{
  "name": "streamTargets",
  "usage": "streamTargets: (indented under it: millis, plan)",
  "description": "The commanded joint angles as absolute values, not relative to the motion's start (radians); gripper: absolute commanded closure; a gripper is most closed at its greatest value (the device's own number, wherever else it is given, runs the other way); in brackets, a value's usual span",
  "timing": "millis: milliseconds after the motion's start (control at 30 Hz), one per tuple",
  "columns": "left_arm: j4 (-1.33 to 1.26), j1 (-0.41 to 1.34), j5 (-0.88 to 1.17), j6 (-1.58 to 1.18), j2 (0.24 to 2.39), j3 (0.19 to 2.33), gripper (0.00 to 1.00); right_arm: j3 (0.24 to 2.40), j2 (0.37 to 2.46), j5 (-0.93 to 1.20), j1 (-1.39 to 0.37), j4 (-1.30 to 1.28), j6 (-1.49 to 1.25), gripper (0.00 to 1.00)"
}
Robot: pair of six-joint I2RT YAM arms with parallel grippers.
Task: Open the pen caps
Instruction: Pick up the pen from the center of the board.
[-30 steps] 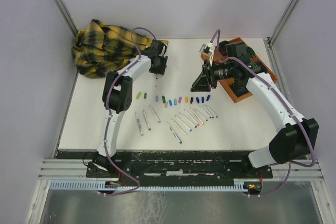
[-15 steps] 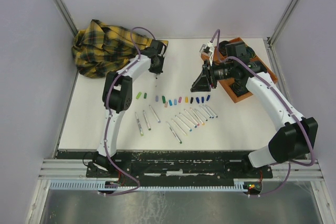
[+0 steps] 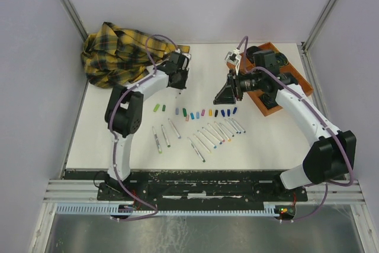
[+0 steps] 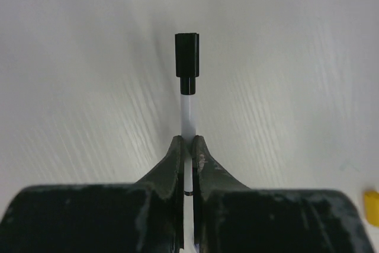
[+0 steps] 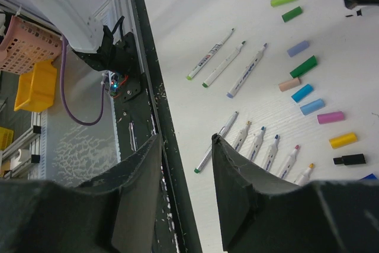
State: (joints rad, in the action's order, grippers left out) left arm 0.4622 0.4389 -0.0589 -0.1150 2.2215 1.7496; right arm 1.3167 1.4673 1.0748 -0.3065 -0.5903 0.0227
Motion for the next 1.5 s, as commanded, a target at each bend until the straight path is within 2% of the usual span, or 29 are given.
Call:
streamTargets:
  millis: [0,167,300,400,533,633,733,1067,1300,1467]
  plan:
    - [0.176,0.455,0.032,-0.212,1.915,1.543,0.97,1.263,1.423,1.085,-0.304,-0.396,-0.110,0.53]
    - [-0.187,0.468,0.171,-0.361,1.638,1.160,0.97,1.144,1.386,1.060,-0.294,-0.120,-0.323,0.51]
    - [-0.551,0.532,0.196,-0.484,1.424,0.839,0.97,1.000,1.344,1.011,-0.289,0.197,-0.525,0.47]
    - [-0.789,0.614,0.131,-0.560,1.301,0.640,0.97,0.893,1.330,0.988,-0.288,0.470,-0.710,0.44]
    - [-1.084,0.728,-0.017,-0.638,1.204,0.438,0.97,0.788,1.336,0.949,-0.288,0.837,-0.941,0.31]
    - [-1.218,0.800,-0.106,-0.658,1.171,0.351,0.97,0.742,1.357,0.935,-0.290,1.051,-1.066,0.25]
    - [-1.309,0.852,-0.169,-0.670,1.160,0.316,0.97,0.728,1.374,0.942,-0.297,1.189,-1.138,0.24]
    - [-1.404,0.938,-0.211,-0.686,1.206,0.337,0.97,0.728,1.370,0.968,-0.383,1.217,-1.095,0.26]
    - [-1.432,0.964,-0.204,-0.695,1.244,0.355,0.97,0.748,1.360,0.965,-0.427,1.065,-1.014,0.32]
    - [-1.446,0.974,-0.201,-0.700,1.260,0.362,0.97,0.770,1.350,0.966,-0.456,0.929,-0.930,0.39]
